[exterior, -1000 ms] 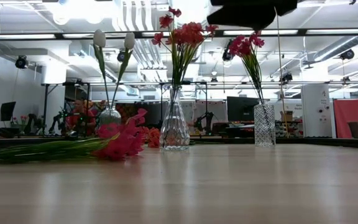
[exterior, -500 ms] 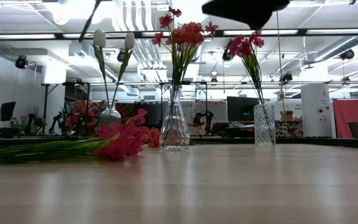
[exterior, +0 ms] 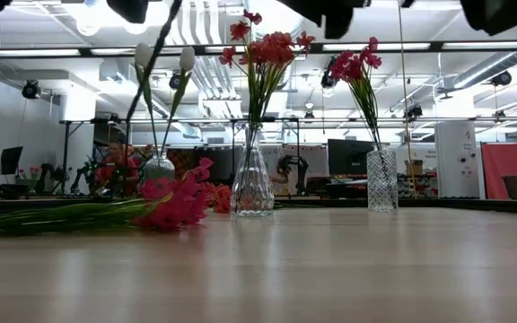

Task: Sort flowers into vase by color
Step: Put the right red flowers into the top right transparent vase

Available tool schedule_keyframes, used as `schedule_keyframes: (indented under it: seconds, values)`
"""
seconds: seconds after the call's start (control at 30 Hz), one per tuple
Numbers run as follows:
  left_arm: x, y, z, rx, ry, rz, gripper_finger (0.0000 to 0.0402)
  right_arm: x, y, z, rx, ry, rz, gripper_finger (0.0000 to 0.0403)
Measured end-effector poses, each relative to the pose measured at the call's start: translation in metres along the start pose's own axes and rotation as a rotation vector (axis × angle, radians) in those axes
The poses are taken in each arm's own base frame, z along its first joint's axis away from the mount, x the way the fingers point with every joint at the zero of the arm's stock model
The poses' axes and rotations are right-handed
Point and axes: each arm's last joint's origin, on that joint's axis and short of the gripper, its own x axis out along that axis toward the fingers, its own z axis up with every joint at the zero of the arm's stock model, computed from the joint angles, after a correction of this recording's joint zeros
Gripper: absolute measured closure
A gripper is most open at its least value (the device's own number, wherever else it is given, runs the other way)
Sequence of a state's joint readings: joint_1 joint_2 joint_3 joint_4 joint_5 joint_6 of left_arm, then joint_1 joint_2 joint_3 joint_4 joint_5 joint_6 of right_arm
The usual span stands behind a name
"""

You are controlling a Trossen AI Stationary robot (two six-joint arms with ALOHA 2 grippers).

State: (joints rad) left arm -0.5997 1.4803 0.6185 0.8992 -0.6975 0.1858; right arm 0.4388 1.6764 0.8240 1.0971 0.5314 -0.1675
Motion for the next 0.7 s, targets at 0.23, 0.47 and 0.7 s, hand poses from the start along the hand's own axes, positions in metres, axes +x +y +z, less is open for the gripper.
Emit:
schedule_keyframes:
  seconds: [0.23,0.47,0.7]
  values:
    - [0.017,-0.007,-0.007,0.017,0.026,0.017,0.0401,0.017,0.0,0.011,0.005,-0.026,0.038,0.0101]
    - [0.025,-0.011,-0.008,0.023,0.034,0.042,0.0401,0.02,0.002,0.014,-0.006,-0.018,0.04,0.0111]
    - [0.026,-0.011,-0.008,0.02,0.031,0.05,0.0401,0.02,0.002,0.014,-0.005,-0.021,0.039,0.017]
